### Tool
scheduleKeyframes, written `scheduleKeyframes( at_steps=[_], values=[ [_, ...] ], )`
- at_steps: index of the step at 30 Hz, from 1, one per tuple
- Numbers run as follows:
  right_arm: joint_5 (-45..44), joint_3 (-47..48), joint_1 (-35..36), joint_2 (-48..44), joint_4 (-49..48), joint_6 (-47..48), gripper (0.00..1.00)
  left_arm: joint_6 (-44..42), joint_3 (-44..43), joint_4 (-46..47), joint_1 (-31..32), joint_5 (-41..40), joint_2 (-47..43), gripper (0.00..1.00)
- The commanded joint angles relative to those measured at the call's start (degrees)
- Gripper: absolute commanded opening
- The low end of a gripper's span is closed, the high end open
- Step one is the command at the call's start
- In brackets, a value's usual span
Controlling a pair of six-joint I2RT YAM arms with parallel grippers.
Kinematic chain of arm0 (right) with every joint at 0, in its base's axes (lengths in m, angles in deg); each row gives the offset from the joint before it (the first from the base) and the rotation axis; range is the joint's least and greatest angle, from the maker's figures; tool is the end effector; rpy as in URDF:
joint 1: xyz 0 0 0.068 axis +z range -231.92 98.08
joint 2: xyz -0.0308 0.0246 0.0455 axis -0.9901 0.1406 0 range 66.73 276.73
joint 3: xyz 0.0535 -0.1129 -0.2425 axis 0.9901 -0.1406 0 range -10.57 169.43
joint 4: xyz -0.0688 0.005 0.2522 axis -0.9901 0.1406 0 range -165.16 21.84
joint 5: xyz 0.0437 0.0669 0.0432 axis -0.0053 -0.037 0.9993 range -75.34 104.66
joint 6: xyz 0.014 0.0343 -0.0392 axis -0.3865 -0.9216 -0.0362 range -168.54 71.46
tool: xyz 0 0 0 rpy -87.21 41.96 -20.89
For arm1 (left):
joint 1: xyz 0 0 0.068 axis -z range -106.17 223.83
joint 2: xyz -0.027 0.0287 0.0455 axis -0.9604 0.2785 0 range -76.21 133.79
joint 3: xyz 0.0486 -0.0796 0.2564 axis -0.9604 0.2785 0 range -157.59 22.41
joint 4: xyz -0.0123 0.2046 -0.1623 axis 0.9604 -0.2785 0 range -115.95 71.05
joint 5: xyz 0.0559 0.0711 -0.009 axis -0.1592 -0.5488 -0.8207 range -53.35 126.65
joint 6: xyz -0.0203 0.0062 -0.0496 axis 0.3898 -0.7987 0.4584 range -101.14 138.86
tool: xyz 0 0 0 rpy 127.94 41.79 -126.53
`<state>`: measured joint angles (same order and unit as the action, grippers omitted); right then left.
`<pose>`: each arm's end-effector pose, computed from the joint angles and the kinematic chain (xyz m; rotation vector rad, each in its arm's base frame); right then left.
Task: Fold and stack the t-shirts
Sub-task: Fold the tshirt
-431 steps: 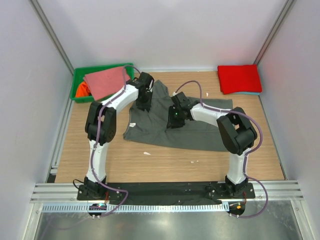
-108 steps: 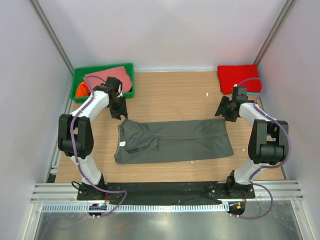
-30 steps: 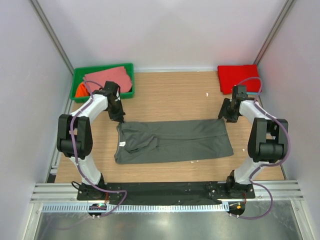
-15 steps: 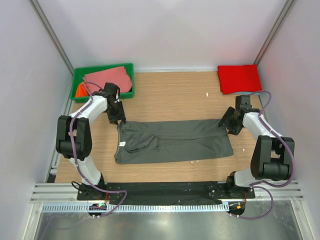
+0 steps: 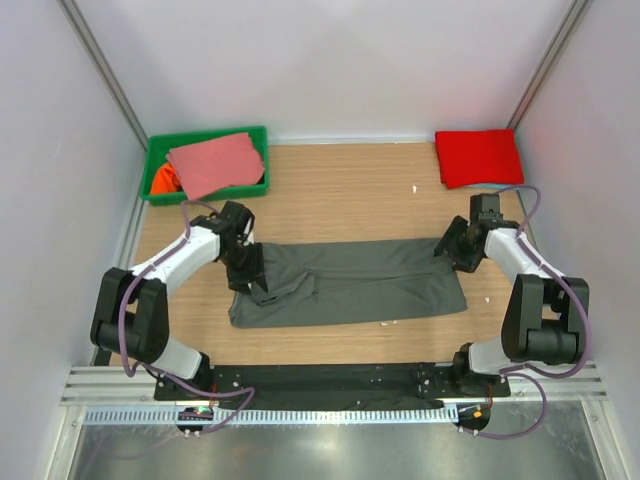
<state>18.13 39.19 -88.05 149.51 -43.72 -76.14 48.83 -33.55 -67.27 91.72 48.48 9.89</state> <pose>0.2708 -0.0269 0.1934 0.7677 2.5971 0.1948 0.2507 -0.0887 0.1991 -0.2857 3.0007 -0.4092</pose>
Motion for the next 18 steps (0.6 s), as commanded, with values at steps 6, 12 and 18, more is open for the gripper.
scheduleKeyframes(
  at_steps=[6, 12, 18],
  values=[
    [3.0, -3.2, -0.1, -4.5, -2.0, 0.7, 0.63, 3.9, 4.5, 3.8, 1.5, 1.9, -1.6, 0.48],
    [2.3, -2.9, -0.1, -4.8, -1.8, 1.7, 0.63, 4.5, 5.0, 6.4, 1.7, 2.9, 1.9, 0.47],
    [2.3, -3.4, -0.1, -5.1, -1.9, 1.8, 0.63, 4.4, 4.6, 7.3, 1.8, 2.1, 3.2, 0.43]
  ],
)
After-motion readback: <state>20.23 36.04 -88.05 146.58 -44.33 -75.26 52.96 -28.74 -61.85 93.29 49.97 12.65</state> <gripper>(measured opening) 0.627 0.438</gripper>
